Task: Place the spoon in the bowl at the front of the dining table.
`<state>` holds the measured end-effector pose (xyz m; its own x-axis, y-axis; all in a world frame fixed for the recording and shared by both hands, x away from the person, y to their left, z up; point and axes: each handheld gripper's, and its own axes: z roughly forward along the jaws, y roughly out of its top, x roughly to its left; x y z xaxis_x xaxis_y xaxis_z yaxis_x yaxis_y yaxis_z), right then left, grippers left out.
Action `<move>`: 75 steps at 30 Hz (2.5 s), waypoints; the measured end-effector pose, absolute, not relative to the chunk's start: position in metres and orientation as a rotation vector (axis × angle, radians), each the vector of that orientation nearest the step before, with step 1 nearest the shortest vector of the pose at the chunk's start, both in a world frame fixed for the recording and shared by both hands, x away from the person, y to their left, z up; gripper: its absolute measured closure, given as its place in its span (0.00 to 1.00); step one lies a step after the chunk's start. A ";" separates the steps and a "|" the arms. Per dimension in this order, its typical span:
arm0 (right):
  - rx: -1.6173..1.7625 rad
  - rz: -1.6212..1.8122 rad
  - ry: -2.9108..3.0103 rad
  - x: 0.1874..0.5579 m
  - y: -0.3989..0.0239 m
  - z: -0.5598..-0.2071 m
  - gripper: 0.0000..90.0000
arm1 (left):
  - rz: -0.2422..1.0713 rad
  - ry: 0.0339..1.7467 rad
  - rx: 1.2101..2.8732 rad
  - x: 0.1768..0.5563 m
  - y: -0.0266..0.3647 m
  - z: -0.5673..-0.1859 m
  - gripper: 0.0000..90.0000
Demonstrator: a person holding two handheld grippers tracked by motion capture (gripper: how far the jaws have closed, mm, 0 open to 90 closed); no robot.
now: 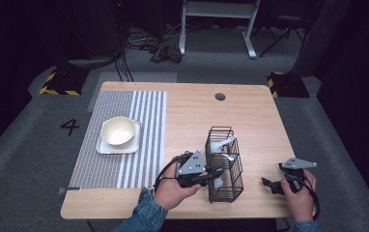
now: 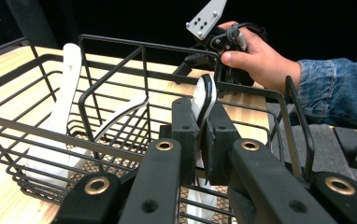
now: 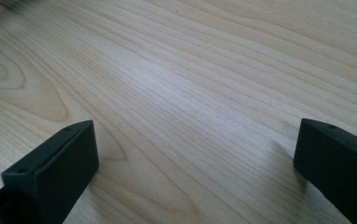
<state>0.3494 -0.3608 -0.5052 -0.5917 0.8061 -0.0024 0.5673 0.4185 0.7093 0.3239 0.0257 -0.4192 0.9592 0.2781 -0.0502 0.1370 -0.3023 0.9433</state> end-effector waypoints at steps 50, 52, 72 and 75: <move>1.183 0.966 2.332 0.347 -0.362 -0.505 0.00 | 0.168 0.305 1.757 0.321 0.061 -0.334 0.94; 1.184 0.966 2.332 0.347 -0.362 -0.505 0.00 | 0.195 0.327 1.748 0.319 0.067 -0.333 0.95; 1.190 0.968 2.326 0.346 -0.362 -0.505 0.00 | 0.565 0.701 1.676 0.310 0.147 -0.328 0.95; 1.190 0.968 2.326 0.345 -0.362 -0.505 0.00 | 0.609 0.743 1.669 0.311 0.157 -0.326 0.95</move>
<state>0.3455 -0.3616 -0.5052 -0.5839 0.8118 -0.0027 0.5702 0.4125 0.7104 0.3115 0.1567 -0.3262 0.6650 0.7468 0.0073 0.1539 -0.1467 0.9771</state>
